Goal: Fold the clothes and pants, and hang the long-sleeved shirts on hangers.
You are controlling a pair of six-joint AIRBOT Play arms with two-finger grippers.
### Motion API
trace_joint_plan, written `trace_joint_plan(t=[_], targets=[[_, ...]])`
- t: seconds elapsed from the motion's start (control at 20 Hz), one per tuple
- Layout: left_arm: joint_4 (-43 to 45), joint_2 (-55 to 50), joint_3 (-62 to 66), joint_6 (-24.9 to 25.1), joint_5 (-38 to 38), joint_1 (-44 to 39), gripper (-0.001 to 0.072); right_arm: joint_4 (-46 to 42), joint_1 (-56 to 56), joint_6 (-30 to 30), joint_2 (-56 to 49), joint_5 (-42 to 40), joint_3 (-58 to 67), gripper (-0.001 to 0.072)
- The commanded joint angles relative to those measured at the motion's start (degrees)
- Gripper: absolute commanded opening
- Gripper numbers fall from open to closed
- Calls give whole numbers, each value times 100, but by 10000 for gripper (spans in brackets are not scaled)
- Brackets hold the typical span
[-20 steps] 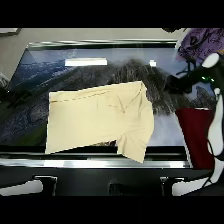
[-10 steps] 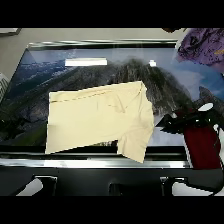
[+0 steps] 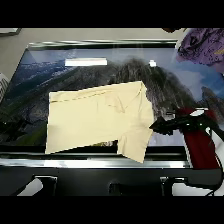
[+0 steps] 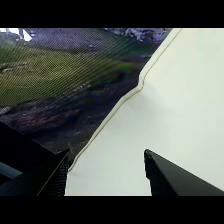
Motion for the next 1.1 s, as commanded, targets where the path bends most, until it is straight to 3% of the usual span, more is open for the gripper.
trace_joint_plan(t=[0.0,0.05,0.35,0.7,1.05], targets=[[39,7,-13,20,-254,22,514,-157,400,4,-116,-511,-20,90],[50,17,-50,236,-356,48,514,-155,402,4,-116,-560,-20,25],[-2,129,-1172,1482,-551,608,514,-243,402,26,291,-400,-20,25],[-354,-39,-2004,1659,-232,581,514,-195,402,33,638,-337,-20,25],[-415,-249,-2061,1626,-195,179,514,-151,402,48,640,-203,-20,24]])
